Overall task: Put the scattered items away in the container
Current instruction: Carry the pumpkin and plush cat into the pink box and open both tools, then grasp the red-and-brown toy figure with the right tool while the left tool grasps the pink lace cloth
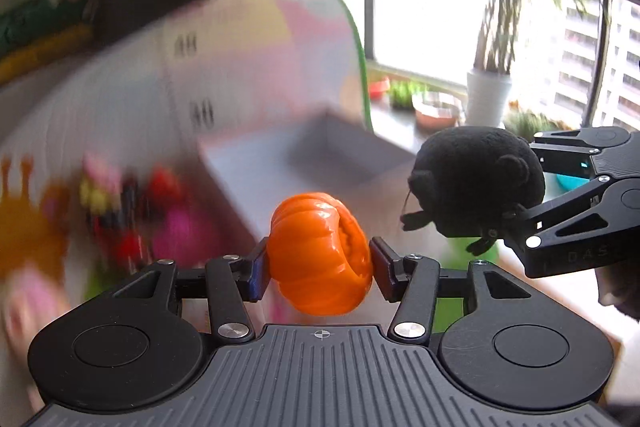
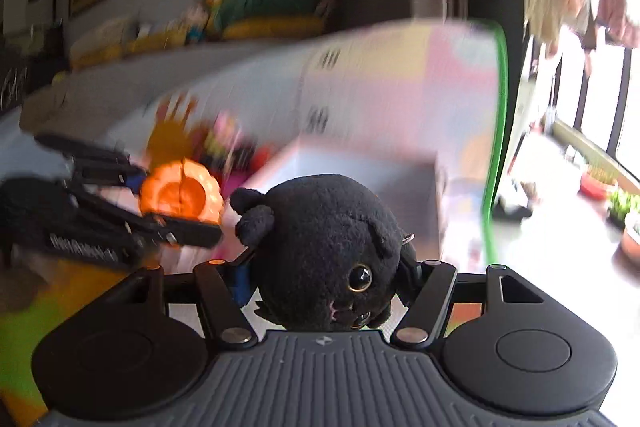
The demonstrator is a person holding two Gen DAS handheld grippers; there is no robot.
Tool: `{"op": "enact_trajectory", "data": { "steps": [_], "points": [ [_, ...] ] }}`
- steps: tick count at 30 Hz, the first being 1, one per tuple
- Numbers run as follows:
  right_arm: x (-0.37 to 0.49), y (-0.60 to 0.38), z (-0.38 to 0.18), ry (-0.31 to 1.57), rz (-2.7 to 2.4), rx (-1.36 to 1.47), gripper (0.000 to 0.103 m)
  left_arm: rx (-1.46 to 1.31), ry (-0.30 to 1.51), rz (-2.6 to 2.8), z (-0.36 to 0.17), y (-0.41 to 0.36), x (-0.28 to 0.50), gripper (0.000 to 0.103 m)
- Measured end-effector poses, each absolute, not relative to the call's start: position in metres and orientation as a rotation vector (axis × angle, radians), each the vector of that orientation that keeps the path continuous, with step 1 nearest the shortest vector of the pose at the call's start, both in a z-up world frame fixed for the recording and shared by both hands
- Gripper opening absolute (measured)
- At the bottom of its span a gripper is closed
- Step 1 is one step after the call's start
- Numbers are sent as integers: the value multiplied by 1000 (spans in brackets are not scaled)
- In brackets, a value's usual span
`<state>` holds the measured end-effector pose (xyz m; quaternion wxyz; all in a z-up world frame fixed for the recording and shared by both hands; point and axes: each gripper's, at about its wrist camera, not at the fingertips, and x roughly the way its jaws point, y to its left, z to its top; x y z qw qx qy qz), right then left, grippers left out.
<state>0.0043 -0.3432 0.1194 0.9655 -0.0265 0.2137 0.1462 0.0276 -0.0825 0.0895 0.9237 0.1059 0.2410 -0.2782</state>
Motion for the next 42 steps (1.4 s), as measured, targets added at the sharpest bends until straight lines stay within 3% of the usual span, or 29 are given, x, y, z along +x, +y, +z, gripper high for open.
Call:
{"op": "enact_trajectory", "data": {
  "steps": [4, 5, 6, 7, 18, 21, 28, 32, 38, 42],
  "points": [
    [79, -353, 138, 408, 285, 8, 67, 216, 422, -529, 102, -110, 92, 59],
    [98, -359, 138, 422, 287, 55, 72, 208, 434, -510, 100, -113, 108, 66],
    [112, -367, 136, 437, 279, 109, 81, 189, 462, -513, 98, -113, 123, 88],
    [123, -374, 133, 452, 266, 166, 84, 159, 490, -521, 95, -108, 133, 94],
    [113, -373, 114, 359, 198, 80, 88, 231, 468, -526, 73, -52, 100, 94],
    [105, -361, 112, 362, 219, 38, 88, 220, 516, -568, 58, -40, 108, 83],
    [92, -345, 112, 387, 264, -20, 88, 136, 547, -617, 48, -22, 127, 93],
    [89, -334, 118, 397, 271, -75, 88, 68, 576, -603, 45, -10, 127, 93],
    [99, -288, 126, 484, 400, -132, 66, 27, 505, -441, 54, 19, 83, 94],
    [122, -238, 129, 594, 530, -92, 62, 7, 532, -309, 54, 44, 65, 96]
  ]
}}
